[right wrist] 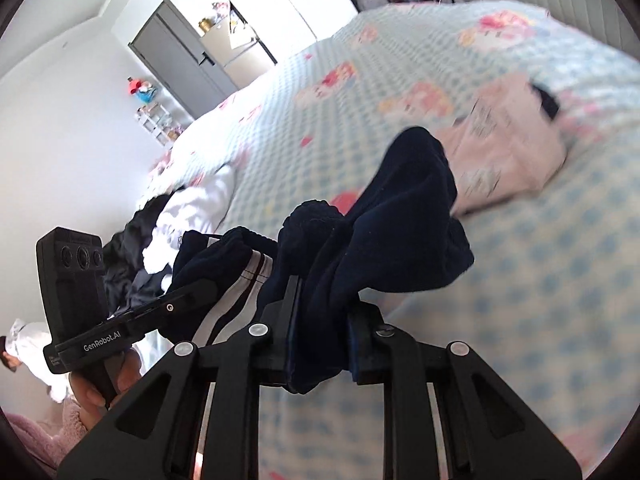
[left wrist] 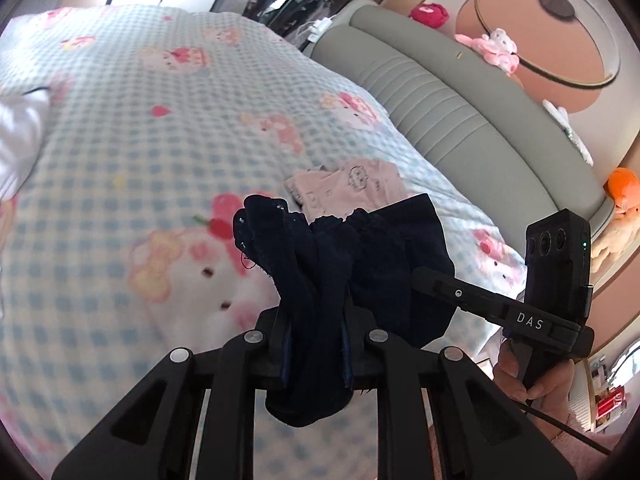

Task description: Fold clothes

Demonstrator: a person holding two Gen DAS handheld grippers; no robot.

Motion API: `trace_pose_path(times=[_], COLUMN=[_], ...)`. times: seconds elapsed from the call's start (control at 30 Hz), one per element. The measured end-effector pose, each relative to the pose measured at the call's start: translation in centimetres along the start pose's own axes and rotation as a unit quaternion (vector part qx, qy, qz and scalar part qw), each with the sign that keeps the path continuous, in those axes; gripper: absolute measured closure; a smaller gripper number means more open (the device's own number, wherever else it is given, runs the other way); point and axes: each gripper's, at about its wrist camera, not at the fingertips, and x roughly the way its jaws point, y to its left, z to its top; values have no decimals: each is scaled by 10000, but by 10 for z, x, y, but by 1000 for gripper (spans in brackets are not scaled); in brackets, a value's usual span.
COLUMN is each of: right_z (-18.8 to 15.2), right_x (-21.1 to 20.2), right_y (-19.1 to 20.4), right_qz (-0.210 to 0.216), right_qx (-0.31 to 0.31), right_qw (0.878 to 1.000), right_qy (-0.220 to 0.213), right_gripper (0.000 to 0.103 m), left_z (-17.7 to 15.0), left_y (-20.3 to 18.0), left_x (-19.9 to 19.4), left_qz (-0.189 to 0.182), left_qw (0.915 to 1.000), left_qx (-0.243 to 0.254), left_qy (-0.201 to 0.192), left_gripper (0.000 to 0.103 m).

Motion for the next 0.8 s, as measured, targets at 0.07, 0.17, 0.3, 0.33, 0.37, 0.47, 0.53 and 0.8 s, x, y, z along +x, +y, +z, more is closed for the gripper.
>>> trace_pose_path(times=[0.07, 0.17, 0.3, 0.33, 0.37, 0.47, 0.53, 0.8], right_z=[30, 74, 123, 129, 133, 128, 120, 114], right_x=[-10, -22, -30, -25, -13, 25, 22, -16], right_y=[-14, -34, -65, -81, -103, -170, -176, -109], right_qz=[-241, -680, -1229, -1471, -1690, -1939, -1795, -1974], right_qx=[-95, -256, -447, -365, -205, 769, 885, -295], right_qw=[9995, 9963, 9878, 9846, 9822, 9780, 9796, 9724], right_qy=[-166, -459, -846, -870, -788, -29, -209, -1212], right_gripper=[85, 84, 82, 79, 76, 75, 70, 70], left_z=[26, 60, 90, 92, 94, 88, 85, 88], left_y=[-24, -54, -65, -61, -53, -21, -10, -51], left_x=[25, 54, 105, 124, 149, 217, 220, 173], left_qz=[-91, -217, -361, -236, -68, 470, 528, 376], left_qw=[9998, 9990, 9981, 9988, 9997, 9947, 9927, 9977], left_qx=[190, 373, 234, 160, 65, -348, -576, 368], left_qy=[45, -106, -433, -390, -204, 847, 918, -423], left_gripper=[85, 85, 85, 82, 75, 68, 67, 60])
